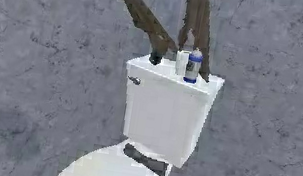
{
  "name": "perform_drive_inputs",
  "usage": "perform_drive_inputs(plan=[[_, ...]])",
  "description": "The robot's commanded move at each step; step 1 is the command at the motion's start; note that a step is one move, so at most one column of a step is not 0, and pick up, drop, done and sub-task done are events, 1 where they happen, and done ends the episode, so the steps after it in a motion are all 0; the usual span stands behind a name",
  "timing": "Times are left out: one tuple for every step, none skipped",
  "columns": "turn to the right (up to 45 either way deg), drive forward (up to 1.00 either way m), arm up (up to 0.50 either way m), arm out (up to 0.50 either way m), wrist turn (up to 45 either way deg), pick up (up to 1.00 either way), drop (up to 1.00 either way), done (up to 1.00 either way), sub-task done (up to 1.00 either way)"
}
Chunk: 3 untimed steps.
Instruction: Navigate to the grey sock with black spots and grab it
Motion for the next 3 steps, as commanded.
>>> perform_drive_inputs(plan=[[45.0,0.0,0.0,0.0,0.0,0.0,0.0,0.0,0.0],[45.0,0.0,0.0,0.0,0.0,0.0,0.0,0.0,0.0],[0.0,0.1,0.0,0.0,0.0,0.0,0.0,0.0,0.0]])
